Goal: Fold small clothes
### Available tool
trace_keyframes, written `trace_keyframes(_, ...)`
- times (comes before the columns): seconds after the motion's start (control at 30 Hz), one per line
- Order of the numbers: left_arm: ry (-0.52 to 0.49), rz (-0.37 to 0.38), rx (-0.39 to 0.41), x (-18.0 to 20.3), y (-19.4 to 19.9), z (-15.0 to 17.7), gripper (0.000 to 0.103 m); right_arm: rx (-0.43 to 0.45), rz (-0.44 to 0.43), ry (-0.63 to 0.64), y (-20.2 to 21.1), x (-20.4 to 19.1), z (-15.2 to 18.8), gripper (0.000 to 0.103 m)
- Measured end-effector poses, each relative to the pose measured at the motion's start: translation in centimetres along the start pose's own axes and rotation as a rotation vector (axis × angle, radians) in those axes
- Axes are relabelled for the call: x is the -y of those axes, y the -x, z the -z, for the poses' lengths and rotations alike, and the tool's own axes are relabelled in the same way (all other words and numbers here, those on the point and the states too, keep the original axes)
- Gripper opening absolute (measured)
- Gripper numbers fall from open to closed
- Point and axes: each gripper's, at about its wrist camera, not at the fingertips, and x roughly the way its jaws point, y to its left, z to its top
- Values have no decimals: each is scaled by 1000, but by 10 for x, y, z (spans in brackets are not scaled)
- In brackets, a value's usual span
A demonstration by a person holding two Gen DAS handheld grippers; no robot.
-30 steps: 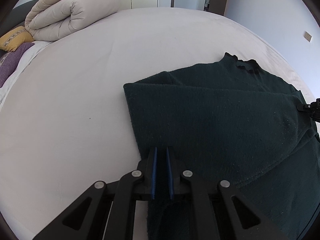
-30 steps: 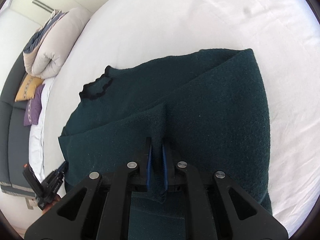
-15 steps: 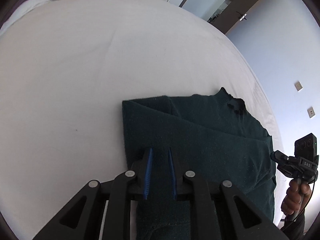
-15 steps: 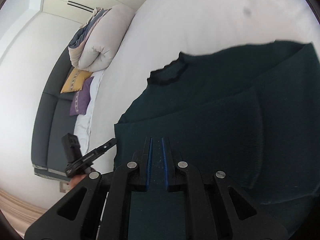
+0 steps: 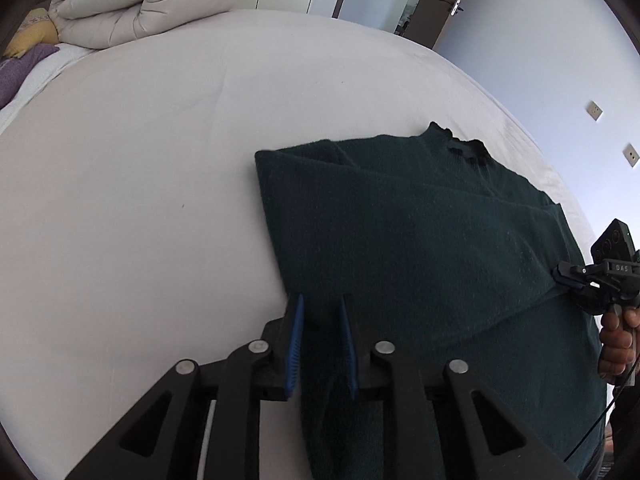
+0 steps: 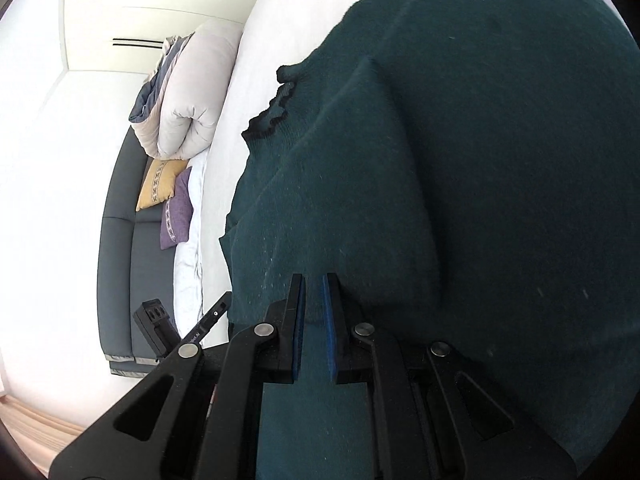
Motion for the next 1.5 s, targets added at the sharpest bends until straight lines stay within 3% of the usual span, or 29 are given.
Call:
trace_keyframes(0.13,39,8,29,-5,39,45,36,67,65,7,38,6,37,11)
trace_keyframes(0.2,75,17,64,-7,65,70,62,121,89,53,65,-1,63,22)
trace_keyframes(0.23,96,26,88,-8,78,83,66,152,93,76,79,-5,78,34)
trace_keyframes(0.27,121,43,103,-9,91,96,72,182,98,93,94,-8,93,58)
trace_keyframes(0.33,171,79,86,-12,109,121,75,257,95,122,123,-12,126,74)
trace_keyframes(0.43,228,105,37,-11,123,156,75,268,100,155,152,-11,169,74)
trace_keyframes(0.53,228,76,-10,-11,133,185,73,260,121,141,173,1,209,74)
trace_keyframes(0.63,276,138,-56,-10,134,213,73,250,156,135,186,14,240,74)
trace_keyframes(0.83,214,162,-101,17,136,238,71,291,149,57,240,59,285,74)
trace_keyframes(0.93,201,156,-123,24,134,243,56,293,150,53,251,66,297,74)
trace_keyframes(1.0,223,169,-138,21,133,242,38,290,160,62,255,68,301,74)
trace_keyframes(1.1,253,194,-163,14,134,244,24,301,190,60,266,72,302,74)
trace_keyframes(1.27,297,235,-172,6,133,247,22,321,219,7,285,86,302,74)
trace_keyframes(1.4,380,283,-171,-5,129,247,24,271,246,7,286,93,304,74)
trace_keyframes(1.5,379,287,-173,-5,130,248,24,237,213,-14,281,96,305,74)
